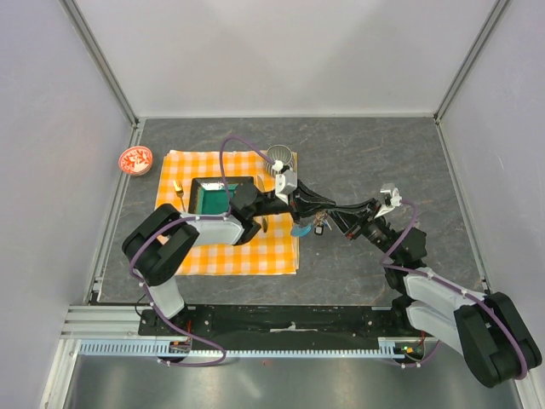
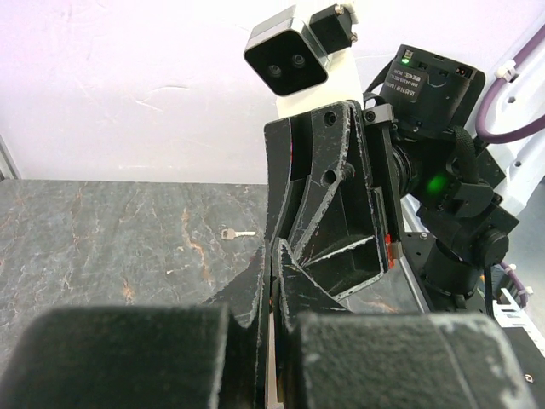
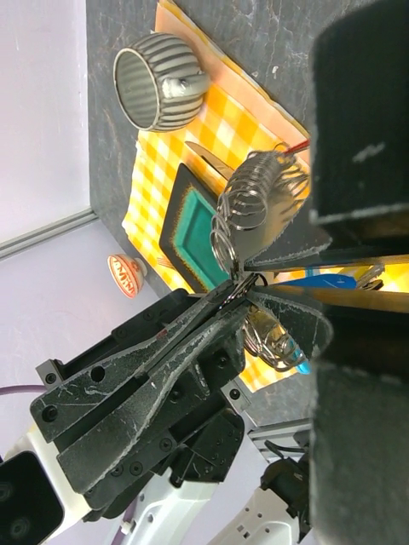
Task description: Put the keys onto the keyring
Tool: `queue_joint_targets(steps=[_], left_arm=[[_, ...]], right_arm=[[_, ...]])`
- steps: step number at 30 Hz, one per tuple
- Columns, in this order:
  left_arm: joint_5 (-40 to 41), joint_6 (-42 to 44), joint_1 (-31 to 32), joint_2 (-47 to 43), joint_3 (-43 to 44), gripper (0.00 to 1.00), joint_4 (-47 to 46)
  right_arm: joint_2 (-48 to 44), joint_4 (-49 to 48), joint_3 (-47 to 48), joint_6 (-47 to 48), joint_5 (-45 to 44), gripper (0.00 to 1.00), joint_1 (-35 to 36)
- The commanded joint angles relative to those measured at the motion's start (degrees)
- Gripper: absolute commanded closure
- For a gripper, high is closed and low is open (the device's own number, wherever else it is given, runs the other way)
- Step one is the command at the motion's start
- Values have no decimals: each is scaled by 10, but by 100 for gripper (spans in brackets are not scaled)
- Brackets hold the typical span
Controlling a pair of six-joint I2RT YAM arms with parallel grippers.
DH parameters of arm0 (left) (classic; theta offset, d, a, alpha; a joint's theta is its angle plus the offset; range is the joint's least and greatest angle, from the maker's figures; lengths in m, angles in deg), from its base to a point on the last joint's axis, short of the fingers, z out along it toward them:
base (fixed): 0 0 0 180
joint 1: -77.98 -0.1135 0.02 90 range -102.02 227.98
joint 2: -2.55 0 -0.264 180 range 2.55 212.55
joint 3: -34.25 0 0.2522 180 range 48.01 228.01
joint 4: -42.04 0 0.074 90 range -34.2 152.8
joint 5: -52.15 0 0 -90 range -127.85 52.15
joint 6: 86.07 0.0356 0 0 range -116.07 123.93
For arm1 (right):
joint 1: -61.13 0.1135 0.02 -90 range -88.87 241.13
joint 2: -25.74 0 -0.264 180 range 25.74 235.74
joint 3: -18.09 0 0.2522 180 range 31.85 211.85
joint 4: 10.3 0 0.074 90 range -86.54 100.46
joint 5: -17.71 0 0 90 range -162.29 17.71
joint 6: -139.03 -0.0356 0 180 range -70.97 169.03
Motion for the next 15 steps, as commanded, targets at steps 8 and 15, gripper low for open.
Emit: queue_joint_targets(steps=[8, 15], left_arm=[[10, 30, 41, 0, -6, 98, -209], [15, 27, 8, -5, -25, 98, -209]], right_arm=[[-51, 91, 36, 49, -24, 64, 28], [-153, 359, 79, 148, -33, 61, 27]])
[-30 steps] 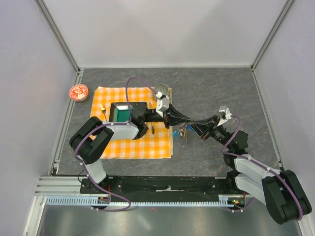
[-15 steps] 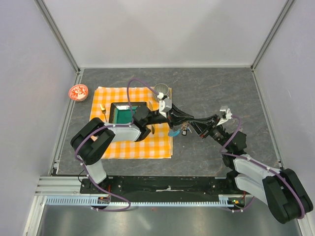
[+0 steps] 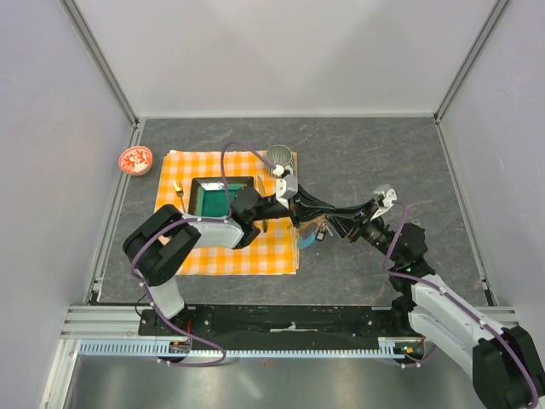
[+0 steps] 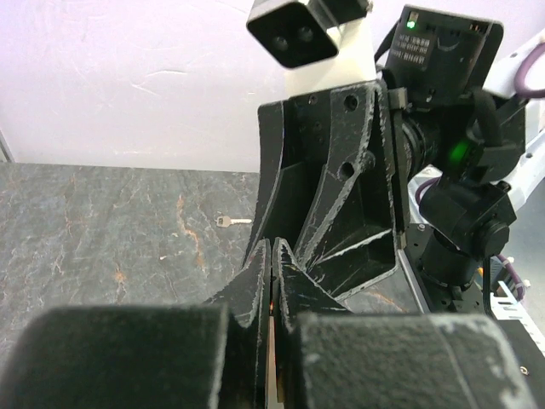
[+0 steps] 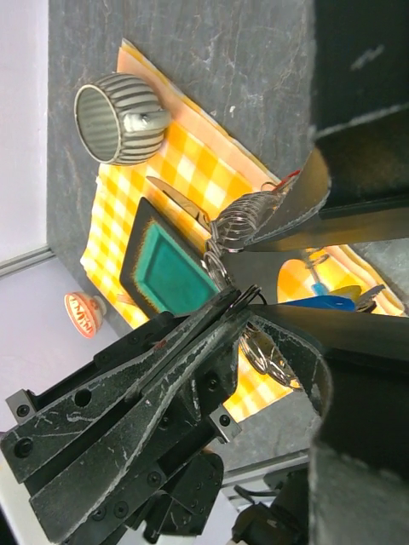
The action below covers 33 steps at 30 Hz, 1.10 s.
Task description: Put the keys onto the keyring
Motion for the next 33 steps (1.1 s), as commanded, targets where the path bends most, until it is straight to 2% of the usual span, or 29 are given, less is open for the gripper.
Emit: queue_joint_targets(steps=[1, 3, 6, 12, 19, 22, 25, 33], left_arm=[[-5, 20, -2, -7, -7, 98, -204], [-6, 22, -4, -9, -7, 98, -204], [-9, 22, -5, -12, -7, 98, -204], [-11, 22, -9, -17, 1, 98, -204], [-9, 27, -13, -31, -10, 98, -204], [-16, 26, -19, -30, -12, 98, -204], [-32, 23, -22, -27, -8, 98, -204], [-40, 12, -26, -12, 6, 98, -204]], right_arm=[[-69, 185, 68, 84, 0, 60, 9], [-88, 280, 98, 123, -16, 60, 8], [-115, 370, 133, 163, -28, 58, 9], [-119, 414, 168, 182, -31, 58, 3], [-68, 403, 172, 201, 48, 58, -50], [-58, 345, 156, 171, 106, 58, -70], [-49, 298, 141, 146, 119, 58, -80], [-15, 275, 132, 148, 168, 58, -88]])
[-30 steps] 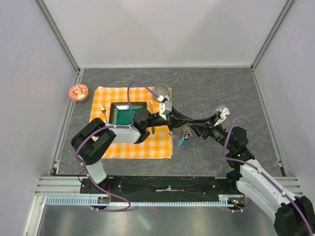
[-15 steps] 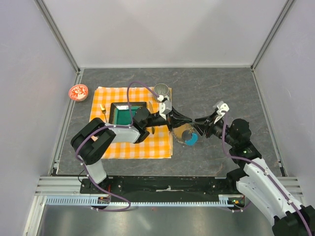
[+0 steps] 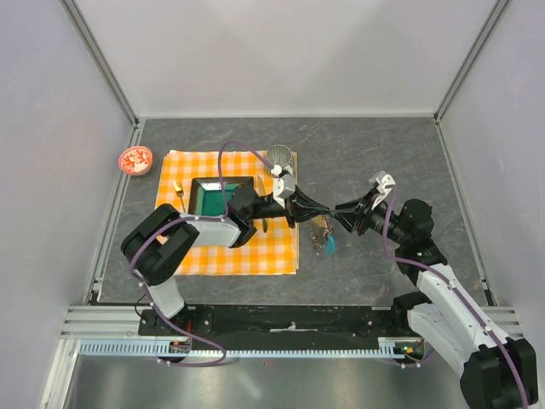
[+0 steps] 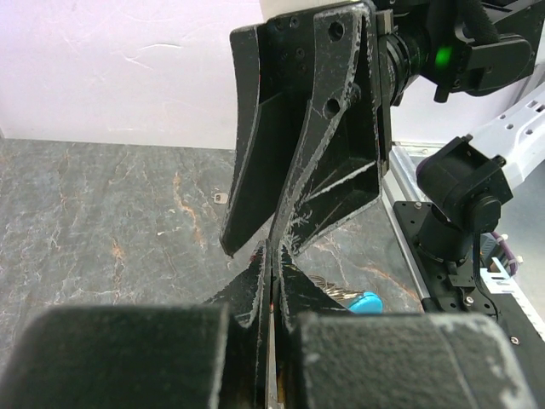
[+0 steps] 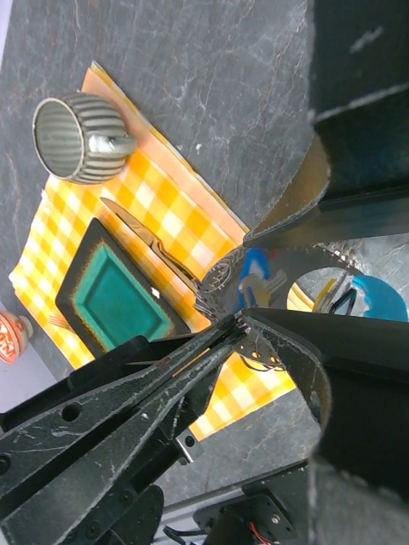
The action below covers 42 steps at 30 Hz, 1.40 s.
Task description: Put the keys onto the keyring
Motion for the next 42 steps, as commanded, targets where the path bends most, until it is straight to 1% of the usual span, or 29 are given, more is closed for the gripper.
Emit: queue_joint_targets(steps=[1, 8, 15, 18, 27, 30, 31, 33, 34, 36, 37, 39, 40, 42], left_arm=[[-8, 6, -2, -5, 22, 98, -223], [-4, -3, -3, 2, 36, 98, -223], [-19, -18, -2, 2, 40, 98, -223], [-21, -21, -1, 1, 39, 98, -223], [-31, -34, 0, 2, 49, 98, -223], [-34, -38, 2, 0, 50, 98, -223], [-34, -38, 3, -2, 50, 98, -223], [-35, -41, 3, -4, 50, 98, -223], [-36, -41, 3, -5, 49, 98, -223], [-39, -45, 2, -6, 48, 98, -223], [-39, -45, 2, -6, 47, 98, -223], [-40, -48, 2, -4, 46, 98, -223], [-41, -47, 2, -3, 44, 98, -223], [-54, -44, -4, 1, 42, 95, -223]], right_arm=[[13, -33, -8, 2, 50, 58, -2], [14, -98, -52, -38, 55, 58, -2], [39, -221, -68, -77, 70, 58, -2], [51, -257, -68, -88, 72, 58, -2], [72, -316, -73, -99, 90, 59, -2], [89, -333, -76, -104, 93, 63, -2], [93, -338, -78, -106, 95, 69, -2], [100, -360, -81, -113, 98, 77, -2], [102, -364, -81, -113, 99, 84, -2], [103, -379, -80, -116, 103, 90, -2], [104, -380, -77, -115, 104, 96, -2], [101, -378, -72, -112, 107, 100, -2], [100, -371, -65, -108, 109, 100, -2], [93, -324, -55, -87, 108, 100, -2]])
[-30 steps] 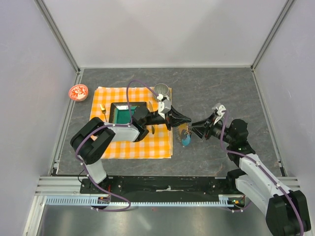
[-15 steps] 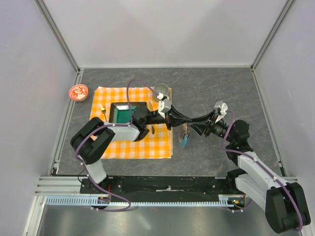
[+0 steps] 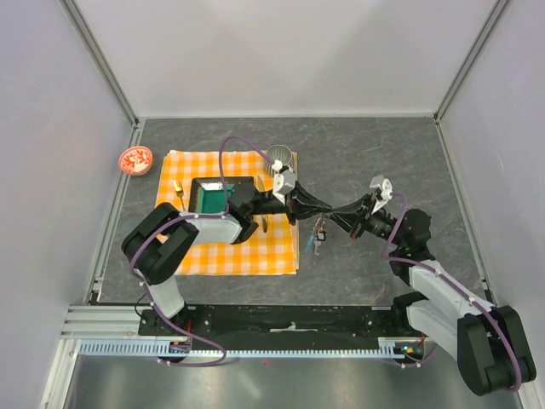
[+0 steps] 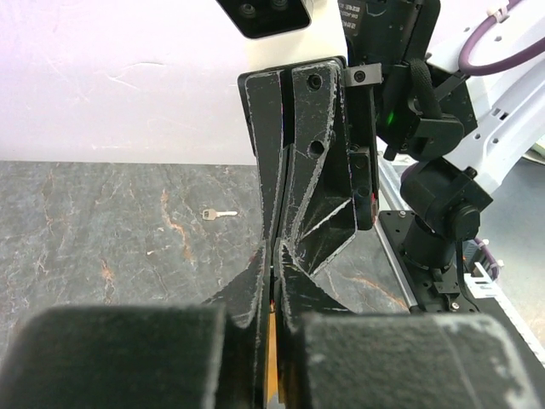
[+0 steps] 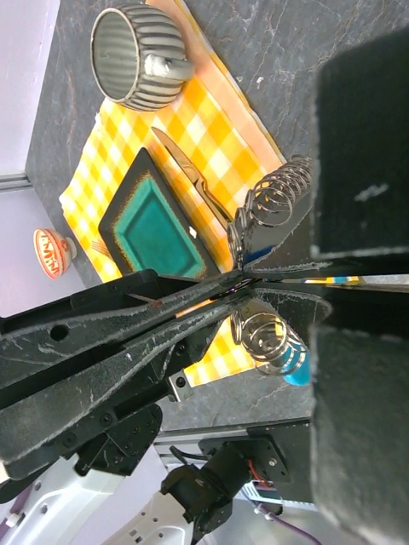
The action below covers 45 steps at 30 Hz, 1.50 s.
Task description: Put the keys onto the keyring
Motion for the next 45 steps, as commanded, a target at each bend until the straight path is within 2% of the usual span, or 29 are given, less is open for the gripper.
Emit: queue_joint_targets(steps=[1, 4, 5, 7, 8, 9, 10, 12, 13, 17, 20, 22, 27, 31, 45], left_arm=[[-34, -15, -7, -4, 16, 83, -214], [-60, -53, -50, -6, 17, 63, -199], [-74, -57, -70, -8, 23, 61, -189], [-108, -33, -81, -27, 29, 59, -110], [-119, 23, -81, -38, 36, 58, -60], [-133, 56, -80, -49, 41, 57, -9], [-139, 87, -80, -70, 47, 55, 103], [-144, 169, -80, -88, 71, 54, 198], [-145, 201, -79, -94, 80, 53, 286], [-130, 327, -59, -120, 126, 53, 454], [-95, 374, -37, -126, 141, 53, 507], [-86, 375, -31, -123, 141, 53, 508], [-64, 391, -19, -113, 148, 55, 543], [-58, 404, -16, -111, 156, 61, 564], [-44, 404, 0, -85, 176, 61, 581]], right_arm=[[-13, 25, 38, 35, 3, 100, 0], [-37, 160, 82, 94, -8, 100, 0], [-44, 234, 94, 110, -14, 100, 0], [-59, 321, 142, 177, -34, 100, 1], [-60, 399, 160, 196, -44, 100, 1], [-61, 433, 190, 232, -51, 100, 0], [-61, 463, 204, 252, -56, 100, 1], [-56, 535, 228, 276, -64, 100, 1], [-53, 555, 253, 302, -67, 100, 1], [-11, 696, 333, 382, -104, 100, 28], [21, 769, 388, 436, -144, 100, 70], [29, 781, 409, 448, -179, 100, 84], [39, 789, 423, 470, -183, 100, 100], [39, 791, 425, 477, -184, 100, 105], [37, 791, 422, 489, -179, 100, 118]])
